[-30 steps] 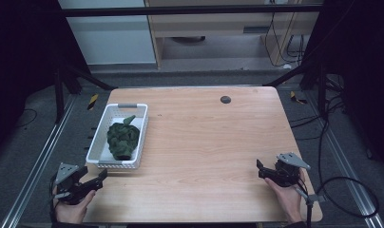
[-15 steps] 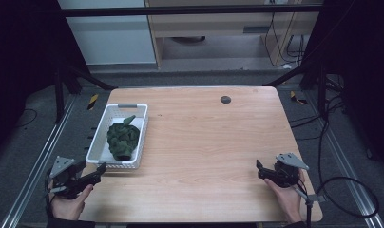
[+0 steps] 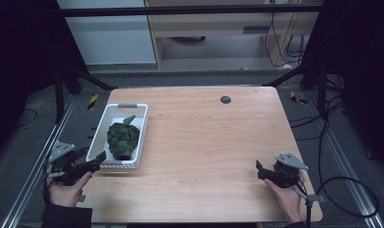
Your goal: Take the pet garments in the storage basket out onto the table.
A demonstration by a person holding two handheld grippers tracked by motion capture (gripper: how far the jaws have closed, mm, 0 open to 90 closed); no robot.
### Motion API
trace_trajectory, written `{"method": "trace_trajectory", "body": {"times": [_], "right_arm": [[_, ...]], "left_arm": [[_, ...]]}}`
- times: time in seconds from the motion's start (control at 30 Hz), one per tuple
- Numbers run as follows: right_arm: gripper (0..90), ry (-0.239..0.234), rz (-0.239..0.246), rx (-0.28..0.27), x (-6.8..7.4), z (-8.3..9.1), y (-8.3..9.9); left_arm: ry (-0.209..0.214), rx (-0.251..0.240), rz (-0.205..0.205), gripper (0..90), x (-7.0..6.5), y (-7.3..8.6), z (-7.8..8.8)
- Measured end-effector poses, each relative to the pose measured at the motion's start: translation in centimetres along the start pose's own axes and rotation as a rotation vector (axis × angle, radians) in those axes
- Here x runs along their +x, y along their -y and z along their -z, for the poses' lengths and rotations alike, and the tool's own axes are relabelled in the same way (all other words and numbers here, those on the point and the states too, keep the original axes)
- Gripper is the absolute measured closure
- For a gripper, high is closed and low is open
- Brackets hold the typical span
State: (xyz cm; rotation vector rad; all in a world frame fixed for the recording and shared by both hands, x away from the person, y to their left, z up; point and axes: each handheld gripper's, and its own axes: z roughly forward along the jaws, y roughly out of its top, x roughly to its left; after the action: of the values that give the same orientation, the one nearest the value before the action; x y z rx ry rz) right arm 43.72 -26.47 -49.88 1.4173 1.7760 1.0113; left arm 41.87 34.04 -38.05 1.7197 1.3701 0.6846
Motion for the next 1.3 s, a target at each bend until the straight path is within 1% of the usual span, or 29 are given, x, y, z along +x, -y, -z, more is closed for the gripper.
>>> {"method": "trace_trajectory", "body": {"times": [0.2, 0.27, 0.4, 0.53, 0.63, 0.73, 1.0, 1.1, 1.3], "right_arm": [[7.4, -0.001, 0.003, 0.001, 0.0, 0.0, 0.0], [7.4, -0.002, 0.001, 0.001, 0.0, 0.0, 0.0], [7.5, -0.003, 0.004, 0.002, 0.0, 0.0, 0.0], [7.5, -0.004, 0.004, 0.005, 0.0, -0.1, 0.0], [7.5, -0.005, 0.004, 0.004, 0.1, -0.1, 0.0], [7.5, -0.004, 0.003, 0.004, 0.1, -0.1, 0.0], [7.4, -0.004, 0.004, 0.004, 0.1, 0.0, 0.0], [7.4, -0.006, 0.004, 0.004, 0.1, -0.1, 0.0], [7.4, -0.004, 0.004, 0.004, 0.1, -0.1, 0.0]], "left_arm": [[-0.001, 0.014, -0.008, 21.2, 0.0, -1.3, -0.5], [-0.004, 0.02, -0.016, 21.1, 0.0, -1.6, -0.7], [-0.01, 0.019, -0.019, 21.0, 0.0, -2.2, -0.9], [-0.009, 0.027, -0.022, 21.0, 0.1, -2.9, -1.2], [-0.012, 0.036, -0.037, 20.8, 0.0, -3.4, -1.5], [-0.005, 0.046, -0.05, 20.8, -0.2, -3.9, -1.8], [-0.008, 0.084, -0.087, 20.8, -0.6, -5.1, -3.0], [-0.013, 0.092, -0.097, 20.8, -0.7, -5.5, -3.3], [-0.029, 0.128, -0.125, 20.8, -0.7, -6.3, -4.0]]}}
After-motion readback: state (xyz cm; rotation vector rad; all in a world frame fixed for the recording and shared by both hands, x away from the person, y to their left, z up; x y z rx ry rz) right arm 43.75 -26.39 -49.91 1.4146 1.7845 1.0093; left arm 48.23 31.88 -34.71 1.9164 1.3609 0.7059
